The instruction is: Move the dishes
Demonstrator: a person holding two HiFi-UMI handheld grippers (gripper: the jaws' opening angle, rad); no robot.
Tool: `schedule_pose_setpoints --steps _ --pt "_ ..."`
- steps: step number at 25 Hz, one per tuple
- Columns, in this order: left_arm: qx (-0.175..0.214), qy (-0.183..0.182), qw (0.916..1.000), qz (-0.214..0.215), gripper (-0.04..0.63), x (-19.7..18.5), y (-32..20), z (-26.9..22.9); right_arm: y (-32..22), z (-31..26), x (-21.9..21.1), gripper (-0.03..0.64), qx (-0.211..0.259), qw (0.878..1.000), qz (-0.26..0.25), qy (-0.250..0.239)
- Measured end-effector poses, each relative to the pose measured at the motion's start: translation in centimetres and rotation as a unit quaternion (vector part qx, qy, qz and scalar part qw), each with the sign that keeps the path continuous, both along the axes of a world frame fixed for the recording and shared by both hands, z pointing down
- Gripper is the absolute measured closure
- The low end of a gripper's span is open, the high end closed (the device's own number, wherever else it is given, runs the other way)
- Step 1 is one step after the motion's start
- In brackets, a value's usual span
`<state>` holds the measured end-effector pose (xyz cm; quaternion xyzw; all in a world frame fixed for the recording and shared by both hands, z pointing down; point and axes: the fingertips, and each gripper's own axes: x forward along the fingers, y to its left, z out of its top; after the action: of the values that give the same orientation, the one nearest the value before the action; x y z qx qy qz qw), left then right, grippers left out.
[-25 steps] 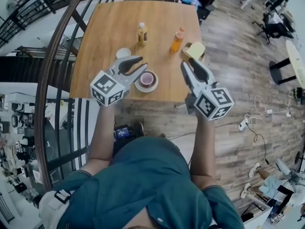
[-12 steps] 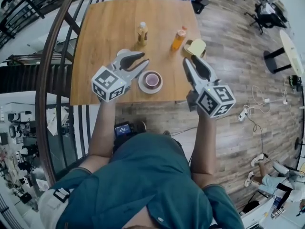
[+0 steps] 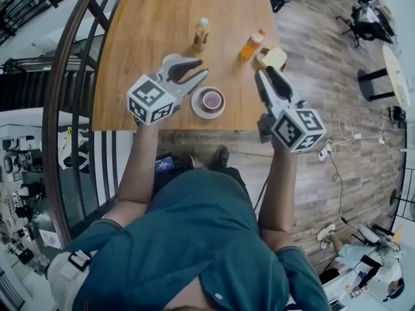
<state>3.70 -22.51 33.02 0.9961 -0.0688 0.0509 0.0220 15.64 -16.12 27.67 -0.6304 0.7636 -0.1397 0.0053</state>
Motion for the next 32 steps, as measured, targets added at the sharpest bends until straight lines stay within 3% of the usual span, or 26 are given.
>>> schedule_pose_setpoints --steps 13,26,32 --pt "-0.014 -0.027 0.9981 -0.053 0.482 0.5 -1.2 2.0 -5.4 1.8 1.8 0.503 -0.011 0.997 -0.071 -0.016" --pt "-0.045 -0.046 0.9923 -0.105 0.463 0.2 -0.8 6.5 -9.0 8.4 1.2 0.503 -0.066 0.986 -0.151 -0.037" --pt "-0.061 -0.075 0.9893 -0.109 0.446 1.4 -1.9 9.8 -11.5 11.5 2.0 0.503 -0.097 0.980 -0.170 -0.044"
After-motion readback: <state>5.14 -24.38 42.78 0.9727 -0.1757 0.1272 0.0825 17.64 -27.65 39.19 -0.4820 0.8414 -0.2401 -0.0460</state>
